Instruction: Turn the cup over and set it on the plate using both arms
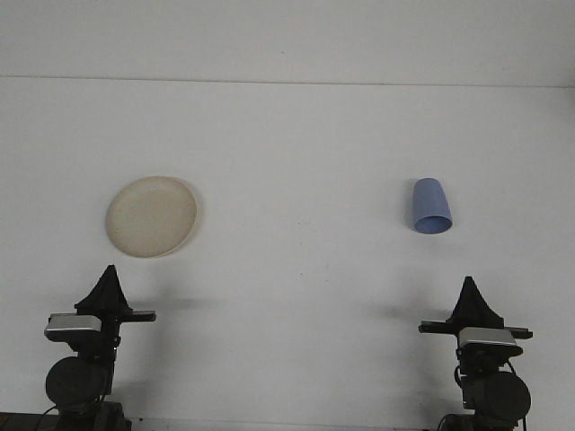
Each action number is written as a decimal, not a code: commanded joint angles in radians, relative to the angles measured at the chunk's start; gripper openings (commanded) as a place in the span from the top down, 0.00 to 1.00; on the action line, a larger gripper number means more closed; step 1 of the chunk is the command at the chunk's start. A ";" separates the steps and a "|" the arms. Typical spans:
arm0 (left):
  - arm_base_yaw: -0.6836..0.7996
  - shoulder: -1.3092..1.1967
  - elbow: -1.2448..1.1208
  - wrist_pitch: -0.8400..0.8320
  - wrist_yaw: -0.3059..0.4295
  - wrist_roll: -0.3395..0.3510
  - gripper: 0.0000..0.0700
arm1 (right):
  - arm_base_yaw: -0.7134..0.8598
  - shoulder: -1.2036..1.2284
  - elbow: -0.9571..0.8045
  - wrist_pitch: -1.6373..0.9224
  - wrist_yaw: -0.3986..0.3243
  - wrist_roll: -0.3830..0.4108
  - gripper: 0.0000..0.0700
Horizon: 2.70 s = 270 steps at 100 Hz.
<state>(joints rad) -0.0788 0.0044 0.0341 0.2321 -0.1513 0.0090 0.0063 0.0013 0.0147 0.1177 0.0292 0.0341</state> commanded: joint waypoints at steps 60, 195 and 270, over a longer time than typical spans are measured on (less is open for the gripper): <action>0.001 -0.001 -0.020 0.016 0.002 -0.005 0.98 | 0.000 0.018 0.215 -0.165 -0.004 0.010 1.00; 0.001 -0.001 -0.020 0.016 0.002 -0.005 0.98 | 0.001 0.634 0.942 -1.062 -0.006 -0.023 0.24; 0.001 -0.001 -0.020 0.015 0.002 -0.005 0.98 | 0.000 0.863 0.896 -0.569 -0.081 -0.040 0.21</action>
<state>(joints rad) -0.0788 0.0044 0.0341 0.2321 -0.1513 0.0090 0.0055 0.8452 0.9302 -0.5148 -0.0353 0.0044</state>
